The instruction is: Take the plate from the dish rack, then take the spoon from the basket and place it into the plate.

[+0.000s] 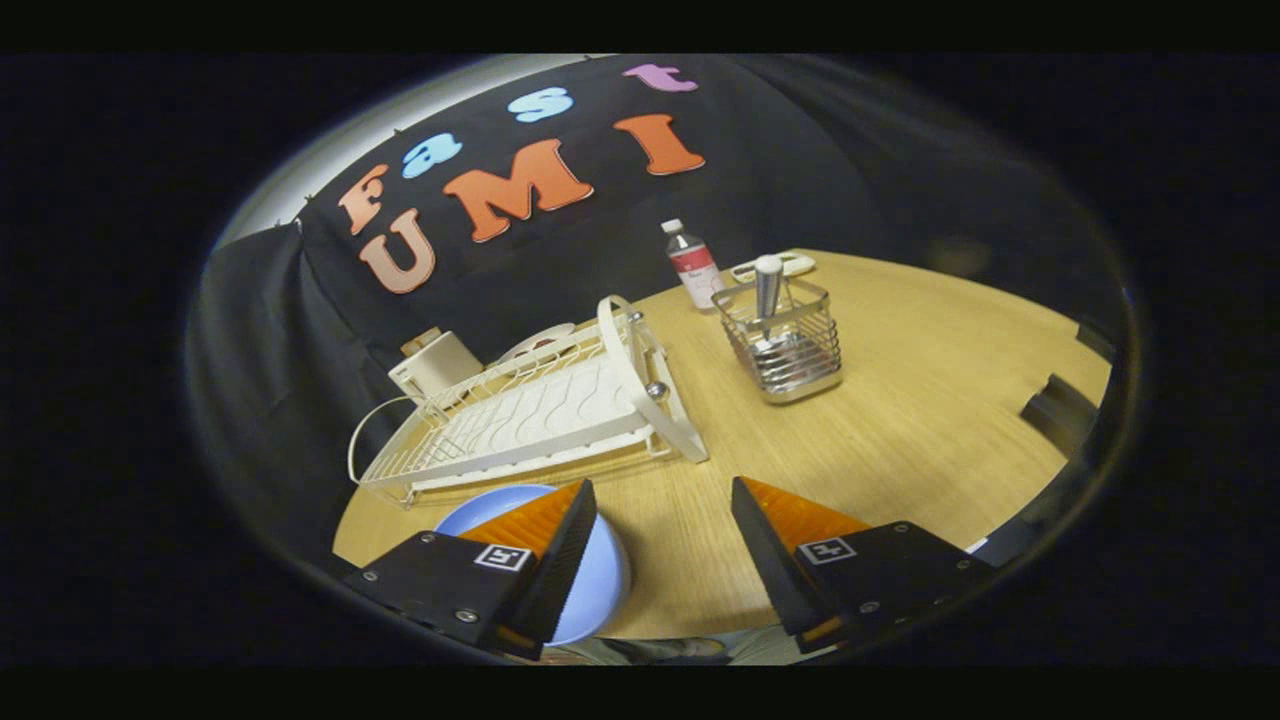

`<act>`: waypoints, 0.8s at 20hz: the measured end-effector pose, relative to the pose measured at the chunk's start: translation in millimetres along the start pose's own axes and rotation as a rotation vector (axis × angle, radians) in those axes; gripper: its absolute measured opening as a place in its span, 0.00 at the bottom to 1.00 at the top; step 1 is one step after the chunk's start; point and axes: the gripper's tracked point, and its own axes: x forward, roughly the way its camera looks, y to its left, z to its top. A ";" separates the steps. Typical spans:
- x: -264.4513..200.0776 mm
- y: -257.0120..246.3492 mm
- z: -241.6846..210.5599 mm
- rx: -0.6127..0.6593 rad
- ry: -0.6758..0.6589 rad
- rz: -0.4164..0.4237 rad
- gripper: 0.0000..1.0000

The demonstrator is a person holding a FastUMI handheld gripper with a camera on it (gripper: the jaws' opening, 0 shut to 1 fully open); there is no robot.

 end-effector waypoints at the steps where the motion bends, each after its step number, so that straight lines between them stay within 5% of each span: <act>1: -1.6 -5.0 10.0 -0.031 -0.029 -0.016 0.85; 5: -6.8 -21.5 49.0 -0.127 -0.131 -0.063 0.99; 16: 17.9 -56.1 117.3 -0.291 -0.262 -0.182 0.98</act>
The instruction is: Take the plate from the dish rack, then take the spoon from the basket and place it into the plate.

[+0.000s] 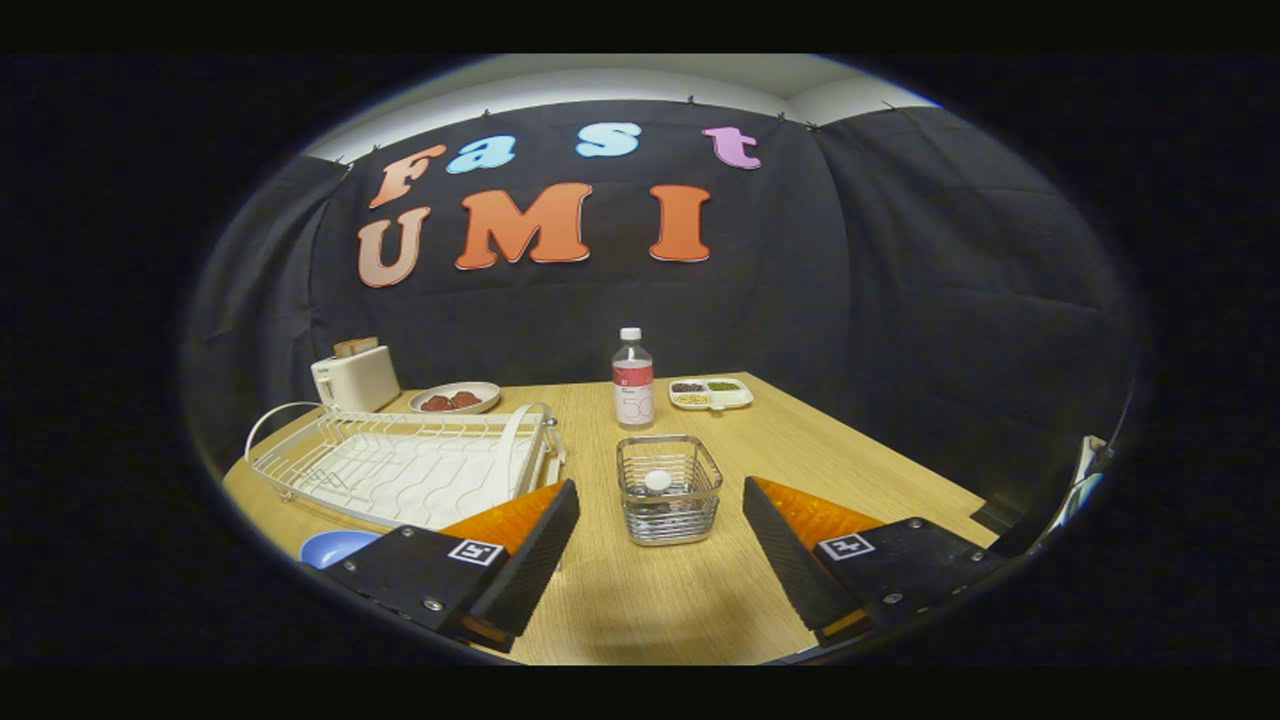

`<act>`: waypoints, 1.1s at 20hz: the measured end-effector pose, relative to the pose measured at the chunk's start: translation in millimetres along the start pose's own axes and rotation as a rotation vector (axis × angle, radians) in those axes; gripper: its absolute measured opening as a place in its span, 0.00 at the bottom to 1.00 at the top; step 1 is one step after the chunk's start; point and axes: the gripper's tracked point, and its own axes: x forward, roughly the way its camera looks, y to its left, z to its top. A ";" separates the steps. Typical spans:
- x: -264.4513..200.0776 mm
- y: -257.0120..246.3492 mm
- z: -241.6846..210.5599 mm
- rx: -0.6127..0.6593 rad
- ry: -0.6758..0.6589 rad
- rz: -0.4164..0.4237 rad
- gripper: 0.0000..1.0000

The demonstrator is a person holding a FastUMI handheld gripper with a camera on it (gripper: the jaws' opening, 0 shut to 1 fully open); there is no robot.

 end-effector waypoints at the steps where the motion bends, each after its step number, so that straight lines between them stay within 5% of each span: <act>1: 3.3 2.3 0.8 0.001 0.001 0.011 0.97; 5: 12.9 6.5 -3.4 -0.008 0.018 0.028 0.81; 14: 23.7 5.6 -2.1 0.003 0.022 0.043 0.12; 22: 13.5 -4.4 15.4 0.022 -0.008 0.046 0.10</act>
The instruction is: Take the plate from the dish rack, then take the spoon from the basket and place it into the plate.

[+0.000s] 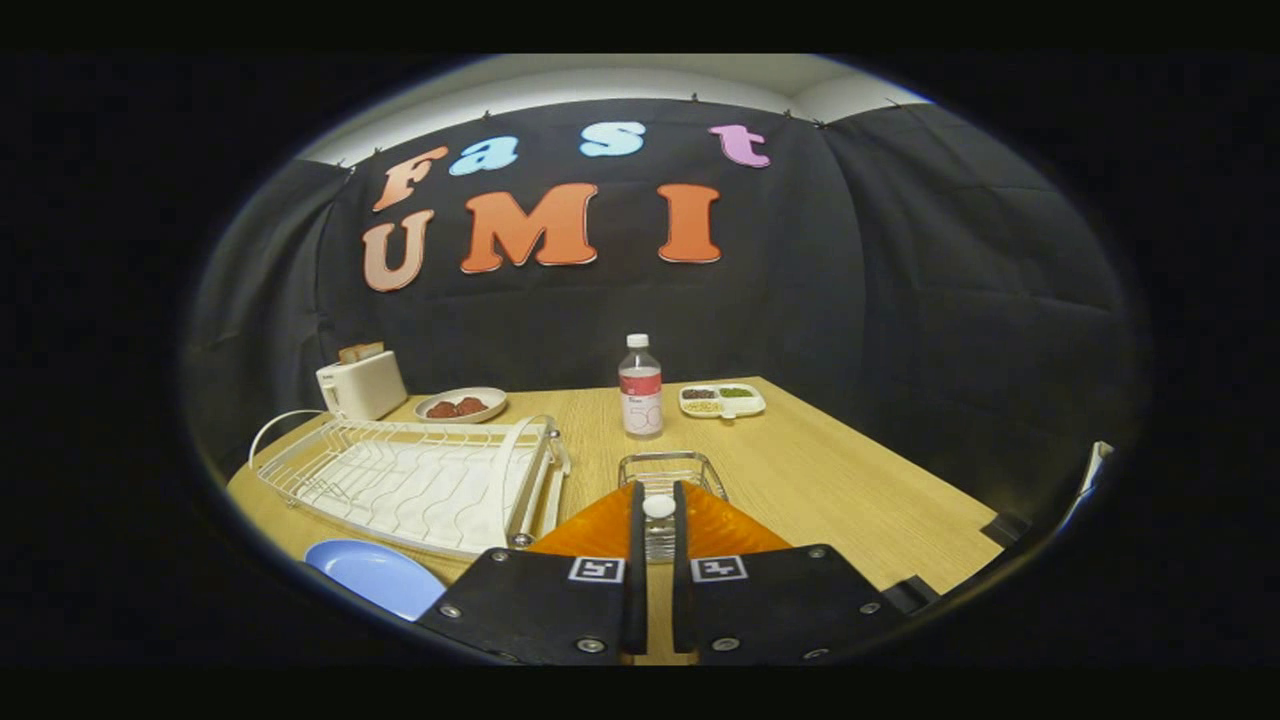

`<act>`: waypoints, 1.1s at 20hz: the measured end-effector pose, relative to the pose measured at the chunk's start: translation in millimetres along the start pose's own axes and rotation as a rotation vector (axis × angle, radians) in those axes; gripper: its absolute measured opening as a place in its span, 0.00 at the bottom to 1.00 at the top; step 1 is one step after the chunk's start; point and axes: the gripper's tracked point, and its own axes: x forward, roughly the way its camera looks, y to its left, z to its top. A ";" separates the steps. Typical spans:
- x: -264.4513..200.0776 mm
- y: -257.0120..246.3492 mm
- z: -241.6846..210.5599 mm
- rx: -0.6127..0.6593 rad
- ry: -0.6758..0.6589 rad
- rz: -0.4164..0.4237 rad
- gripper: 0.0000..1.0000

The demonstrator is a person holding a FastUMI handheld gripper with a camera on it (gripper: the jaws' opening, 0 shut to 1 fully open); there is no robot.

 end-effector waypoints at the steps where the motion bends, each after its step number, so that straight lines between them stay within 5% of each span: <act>1: -3.0 -1.8 3.4 0.002 -0.005 0.000 0.10; 13: -74.2 21.5 48.4 -0.019 -0.107 0.079 0.10; 22: -136.8 95.1 43.9 -0.008 -0.118 0.293 0.10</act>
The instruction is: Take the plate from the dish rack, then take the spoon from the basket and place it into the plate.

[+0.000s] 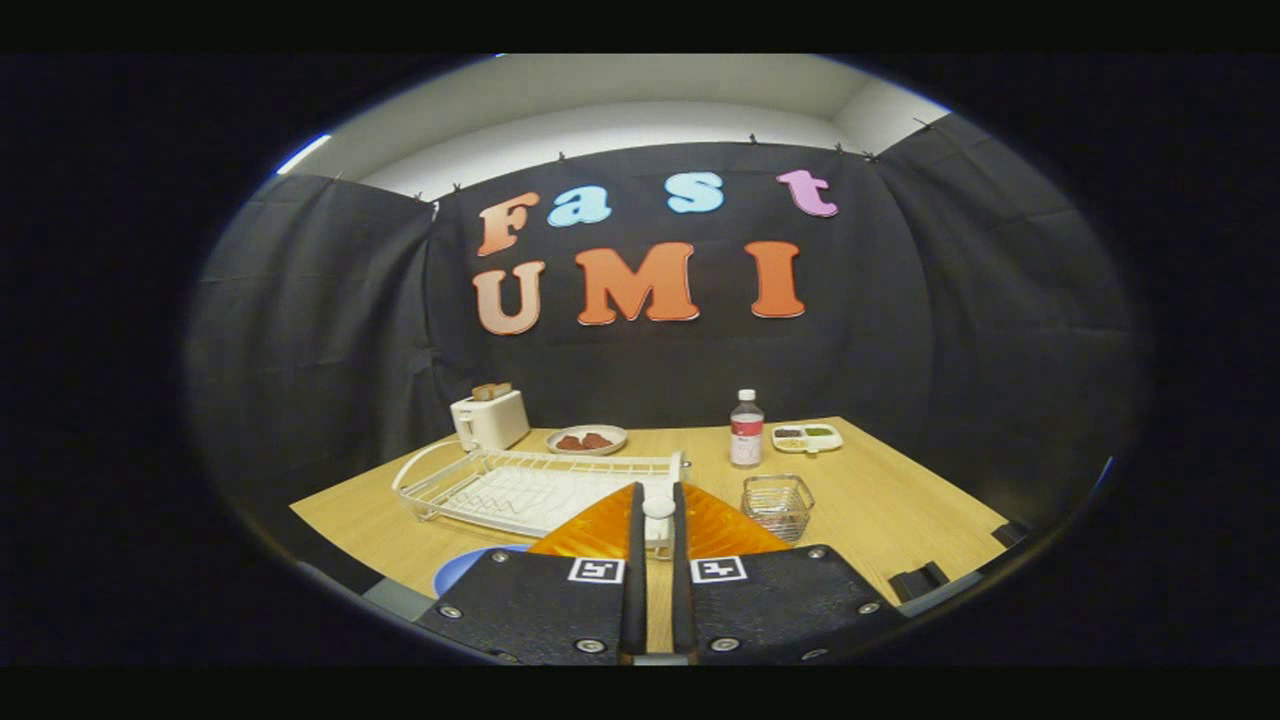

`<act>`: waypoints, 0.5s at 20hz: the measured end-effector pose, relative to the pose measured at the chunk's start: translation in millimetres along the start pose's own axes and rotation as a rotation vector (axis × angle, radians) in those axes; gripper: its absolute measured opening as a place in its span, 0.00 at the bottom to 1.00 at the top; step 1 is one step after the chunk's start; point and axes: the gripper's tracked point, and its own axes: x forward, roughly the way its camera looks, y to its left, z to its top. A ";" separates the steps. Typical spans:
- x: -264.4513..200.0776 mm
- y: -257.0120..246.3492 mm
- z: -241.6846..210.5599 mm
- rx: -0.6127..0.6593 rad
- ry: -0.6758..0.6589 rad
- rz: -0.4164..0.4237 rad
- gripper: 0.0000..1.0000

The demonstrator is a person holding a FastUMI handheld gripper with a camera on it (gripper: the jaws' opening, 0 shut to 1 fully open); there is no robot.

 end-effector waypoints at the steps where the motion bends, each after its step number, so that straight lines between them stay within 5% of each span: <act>1: -2.6 12.1 -4.4 0.001 0.007 0.028 0.10; 10: 1.3 77.9 -48.6 0.037 0.080 0.188 0.10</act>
